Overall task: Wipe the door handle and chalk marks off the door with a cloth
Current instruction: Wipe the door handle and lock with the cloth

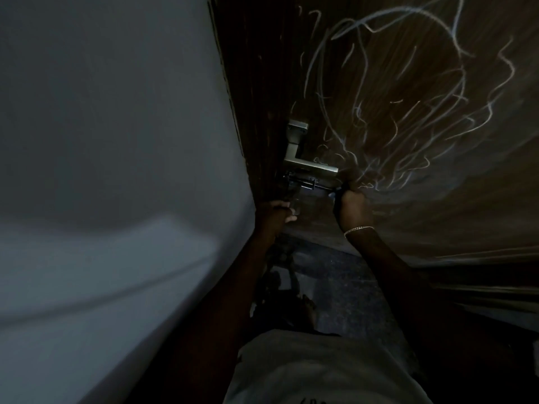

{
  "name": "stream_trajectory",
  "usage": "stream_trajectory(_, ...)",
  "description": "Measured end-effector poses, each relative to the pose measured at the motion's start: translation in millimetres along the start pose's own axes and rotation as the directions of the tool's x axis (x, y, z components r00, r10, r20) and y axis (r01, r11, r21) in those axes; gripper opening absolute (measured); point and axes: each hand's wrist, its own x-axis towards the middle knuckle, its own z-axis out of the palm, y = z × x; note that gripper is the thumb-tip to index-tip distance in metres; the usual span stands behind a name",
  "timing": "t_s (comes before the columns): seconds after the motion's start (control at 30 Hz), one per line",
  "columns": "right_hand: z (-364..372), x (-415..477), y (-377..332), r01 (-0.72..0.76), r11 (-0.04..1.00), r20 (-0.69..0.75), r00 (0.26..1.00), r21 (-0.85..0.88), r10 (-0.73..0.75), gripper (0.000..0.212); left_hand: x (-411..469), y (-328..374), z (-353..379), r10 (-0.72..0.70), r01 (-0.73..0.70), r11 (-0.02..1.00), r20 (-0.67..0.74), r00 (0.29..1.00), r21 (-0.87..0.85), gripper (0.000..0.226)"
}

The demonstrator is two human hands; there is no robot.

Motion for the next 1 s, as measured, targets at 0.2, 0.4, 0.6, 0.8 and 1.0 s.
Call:
stream_trajectory(0.2,0,-1,-15,-0.08,0.996,0.053,0.996,0.035,0.078,0.013,6,-1,-6,0.017,-0.016,0.999,-0.028,0.999,0.033,0.04)
stream_trajectory(0.4,-4,16,-32,0.137,0.984,0.067,0.987,0.111,-0.144,0.02,9,-2,-7,0.03,-0.027,0.996,-0.03,0.999,0.082,0.039)
stream_trajectory(0.6,-3,4,-17,-0.049,0.998,0.138,0.989,-0.031,0.052,0.016,10,-4,-8,0.029,-0.025,0.988,-0.025,0.999,0.149,0.04)
stream_trajectory(0.8,-13,19,-43,0.054,0.987,0.097,0.993,0.148,-0.069,0.018,2,1,1,-0.021,0.022,1.0,-0.03,0.999,0.023,0.032)
stream_trajectory(1.0,3,22,-88,0.226,0.973,0.168,0.958,0.048,-0.231,0.022,9,-4,-3,0.002,0.001,0.994,-0.029,1.0,0.11,0.029)
